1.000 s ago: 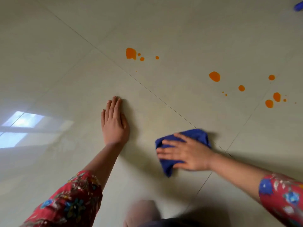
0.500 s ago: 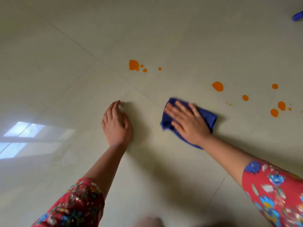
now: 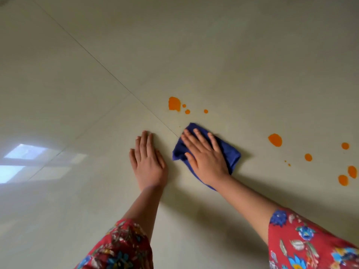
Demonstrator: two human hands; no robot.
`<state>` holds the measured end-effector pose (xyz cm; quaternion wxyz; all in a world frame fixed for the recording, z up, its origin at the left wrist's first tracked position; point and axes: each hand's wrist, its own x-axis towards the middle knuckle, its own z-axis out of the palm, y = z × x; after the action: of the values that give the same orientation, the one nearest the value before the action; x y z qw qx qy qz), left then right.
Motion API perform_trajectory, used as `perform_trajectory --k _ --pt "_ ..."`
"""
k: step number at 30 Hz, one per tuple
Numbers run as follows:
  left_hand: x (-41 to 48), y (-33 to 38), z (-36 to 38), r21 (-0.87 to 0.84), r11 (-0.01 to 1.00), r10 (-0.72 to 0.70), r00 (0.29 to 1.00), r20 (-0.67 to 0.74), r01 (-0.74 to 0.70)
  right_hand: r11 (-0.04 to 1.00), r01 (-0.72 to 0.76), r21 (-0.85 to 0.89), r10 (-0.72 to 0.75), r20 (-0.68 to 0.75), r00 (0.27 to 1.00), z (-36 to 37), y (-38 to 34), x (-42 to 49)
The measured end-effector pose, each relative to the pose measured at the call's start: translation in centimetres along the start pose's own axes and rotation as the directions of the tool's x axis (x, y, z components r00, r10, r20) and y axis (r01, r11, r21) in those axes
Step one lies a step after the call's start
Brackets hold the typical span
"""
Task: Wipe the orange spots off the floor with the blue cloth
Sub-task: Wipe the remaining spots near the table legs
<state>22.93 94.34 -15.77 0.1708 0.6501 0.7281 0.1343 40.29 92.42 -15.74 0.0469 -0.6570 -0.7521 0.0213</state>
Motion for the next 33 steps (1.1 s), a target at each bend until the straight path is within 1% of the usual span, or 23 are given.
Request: perform_trajectory --k 2,3,6,7,9,11,12,13,14,15,17,19,20,21,23,25,26,27,28,30,31,32,33 --pt "0.0 0.0 0.0 0.009 1.000 0.013 1.000 0.015 -0.013 0.984 0.176 0.002 -0.176 0.013 0.984 0.4 -1.2 2.5" --pt "0.1 0.0 0.0 0.011 1.000 0.017 1.000 0.019 -0.017 0.978 0.209 0.006 -0.209 0.014 0.978 0.6 -1.7 4.6" --pt "0.1 -0.1 0.0 0.049 0.999 0.005 1.000 0.025 -0.006 0.982 0.186 -0.020 -0.185 0.038 0.982 0.6 -2.5 11.2" --pt "0.1 -0.1 -0.1 0.059 0.998 0.002 0.999 0.033 -0.004 0.990 0.140 -0.034 -0.138 0.044 0.989 0.5 -1.5 12.6" --pt "0.1 0.0 -0.1 0.065 0.998 -0.006 0.999 0.049 0.002 0.997 -0.069 -0.031 0.070 0.031 0.997 0.3 2.1 13.0" --pt "0.2 0.2 -0.1 0.079 0.997 -0.010 0.998 0.058 0.005 0.949 -0.314 0.016 0.314 -0.012 0.949 0.0 3.8 10.1" --pt "0.1 0.3 -0.1 0.089 0.996 -0.009 0.998 0.059 0.004 0.927 -0.374 0.025 0.374 -0.026 0.927 0.0 3.1 7.7" --pt "0.2 0.4 -0.1 0.096 0.995 -0.009 0.998 0.056 0.003 0.931 -0.364 0.025 0.365 -0.022 0.931 0.1 1.5 5.4" --pt "0.4 0.4 -0.1 0.092 0.996 -0.013 0.998 0.054 0.008 0.960 -0.277 0.034 0.277 0.003 0.961 0.3 -0.5 3.8" --pt "0.4 0.4 -0.1 0.086 0.996 -0.020 0.998 0.055 0.015 0.987 -0.150 0.062 0.148 0.032 0.988 0.5 -2.3 3.3" --pt "0.4 0.4 0.0 0.088 0.996 -0.024 0.998 0.055 0.019 0.989 0.085 0.123 -0.091 0.045 0.995 0.8 -3.9 5.7" --pt "0.4 0.2 0.0 0.110 0.994 -0.022 0.999 0.046 0.017 0.975 0.188 0.119 -0.198 0.071 0.978 0.4 -3.5 11.0" --pt "0.4 0.2 -0.1 0.117 0.993 -0.019 0.998 0.057 0.012 0.981 0.170 0.094 -0.180 0.102 0.978 0.2 -2.5 13.4" --pt "0.3 0.2 -0.2 0.119 0.993 -0.013 0.998 0.068 0.005 0.993 0.091 0.070 -0.100 0.133 0.986 0.0 -0.9 15.2" --pt "0.3 0.2 -0.3 0.113 0.994 -0.009 0.997 0.075 0.000 0.980 -0.191 0.047 0.186 0.094 0.978 -0.1 3.2 16.6" --pt "0.3 0.2 -0.3 0.117 0.993 -0.015 0.996 0.083 0.005 0.862 -0.493 0.117 0.498 -0.011 0.867 0.0 5.1 14.4" --pt "0.4 0.3 -0.2 0.125 0.992 -0.014 0.997 0.079 0.005 0.803 -0.582 0.127 0.592 -0.062 0.804 0.1 4.5 12.5" --pt "0.4 0.3 -0.2 0.132 0.991 -0.016 0.997 0.073 0.006 0.795 -0.596 0.114 0.605 -0.094 0.790 0.3 2.8 10.5" --pt "0.5 0.3 -0.2 0.129 0.992 -0.021 0.998 0.066 0.012 0.847 -0.523 0.092 0.531 -0.102 0.841 0.6 0.6 8.8" --pt "0.4 0.3 0.0 0.113 0.993 -0.029 0.998 0.062 0.022 0.986 -0.150 0.077 0.152 -0.021 0.988 1.0 -3.0 7.2" --pt "0.3 0.2 -0.1 0.113 0.993 -0.025 0.998 0.060 0.019 0.996 0.035 0.080 -0.036 0.013 0.999 0.9 -3.5 8.2" --pt "0.3 0.2 -0.1 0.116 0.993 -0.020 0.998 0.055 0.014 0.984 0.159 0.077 -0.161 0.026 0.987 0.7 -3.1 10.3" --pt "0.3 0.1 -0.2 0.118 0.993 -0.017 0.998 0.054 0.011 0.973 0.216 0.077 -0.220 0.051 0.974 0.3 -2.0 12.7"
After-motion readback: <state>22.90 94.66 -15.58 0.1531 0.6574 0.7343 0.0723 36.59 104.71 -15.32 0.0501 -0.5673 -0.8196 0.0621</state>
